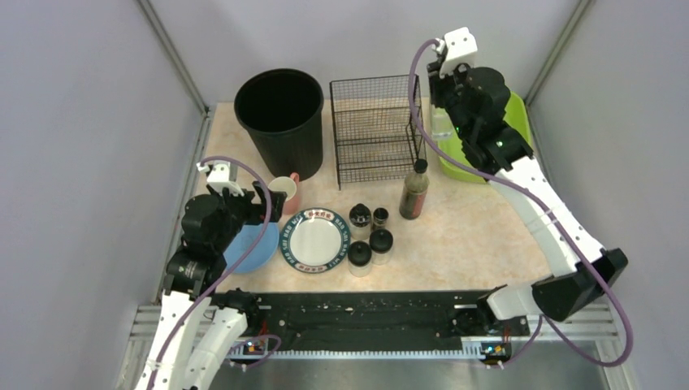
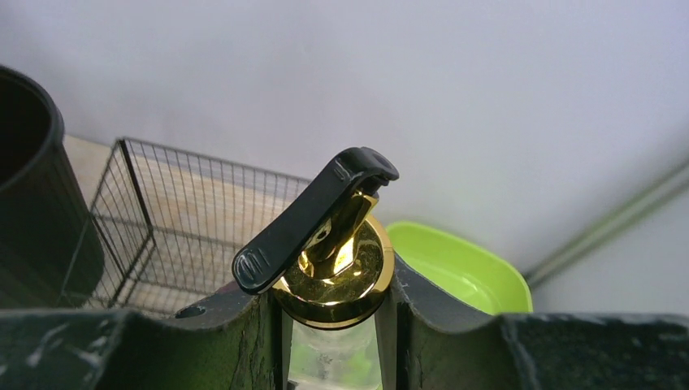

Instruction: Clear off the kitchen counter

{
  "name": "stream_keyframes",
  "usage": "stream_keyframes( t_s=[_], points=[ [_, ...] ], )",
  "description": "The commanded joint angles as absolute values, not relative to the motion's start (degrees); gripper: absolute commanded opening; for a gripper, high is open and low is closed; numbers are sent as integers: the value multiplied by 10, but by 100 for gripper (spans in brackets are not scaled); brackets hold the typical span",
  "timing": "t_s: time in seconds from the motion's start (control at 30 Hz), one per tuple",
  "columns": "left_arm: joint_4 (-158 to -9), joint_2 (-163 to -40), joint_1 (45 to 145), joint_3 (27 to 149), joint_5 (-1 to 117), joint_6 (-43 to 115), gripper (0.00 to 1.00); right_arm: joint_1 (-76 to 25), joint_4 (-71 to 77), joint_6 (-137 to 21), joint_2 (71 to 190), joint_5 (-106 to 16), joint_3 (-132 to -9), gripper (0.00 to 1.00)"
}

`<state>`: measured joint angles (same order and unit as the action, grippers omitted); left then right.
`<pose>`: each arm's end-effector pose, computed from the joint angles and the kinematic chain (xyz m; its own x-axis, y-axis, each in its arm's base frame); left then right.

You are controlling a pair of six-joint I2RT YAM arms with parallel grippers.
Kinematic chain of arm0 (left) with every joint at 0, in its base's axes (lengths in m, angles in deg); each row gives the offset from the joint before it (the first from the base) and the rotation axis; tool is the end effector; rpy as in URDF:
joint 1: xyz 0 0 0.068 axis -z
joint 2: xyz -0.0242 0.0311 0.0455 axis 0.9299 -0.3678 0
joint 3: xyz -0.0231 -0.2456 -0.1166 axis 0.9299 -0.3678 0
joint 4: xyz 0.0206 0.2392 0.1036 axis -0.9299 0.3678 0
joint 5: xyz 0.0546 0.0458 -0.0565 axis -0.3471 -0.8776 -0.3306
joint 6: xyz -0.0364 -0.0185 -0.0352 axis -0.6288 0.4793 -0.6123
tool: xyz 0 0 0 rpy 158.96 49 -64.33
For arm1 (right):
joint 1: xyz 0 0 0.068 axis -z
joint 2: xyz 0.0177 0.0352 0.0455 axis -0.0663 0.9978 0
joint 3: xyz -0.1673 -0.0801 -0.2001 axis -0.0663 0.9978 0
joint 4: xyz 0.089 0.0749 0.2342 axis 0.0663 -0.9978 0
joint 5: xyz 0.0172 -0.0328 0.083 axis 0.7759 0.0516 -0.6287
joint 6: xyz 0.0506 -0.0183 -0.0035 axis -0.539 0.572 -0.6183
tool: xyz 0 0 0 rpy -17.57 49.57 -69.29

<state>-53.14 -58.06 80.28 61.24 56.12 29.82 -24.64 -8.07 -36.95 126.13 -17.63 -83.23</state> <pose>0.1221 -0.0298 0.3418 -0.3282 -0.2469 -0.9118 0.2216 0.9182 -0.3284 0.2655 0.1302 0.4785 0.0387 -0.2444 -0.9689 -0.1468 0.9577 -0.2474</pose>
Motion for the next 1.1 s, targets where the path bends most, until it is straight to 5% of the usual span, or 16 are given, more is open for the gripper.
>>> stream_keyframes(
  t_s=[0.0, 0.57, 1.07],
  points=[
    [-550, -577, 806, 614, 560, 294, 96, -215, 71, -354, 1309, -281, -924, 0],
    [-550, -568, 806, 612, 543, 300, 96, -189, 149, -412, 1540, -402, -1121, 0],
    [-547, -570, 806, 612, 540, 302, 96, -152, 170, -470, 1606, -380, -1100, 0]
  ],
)
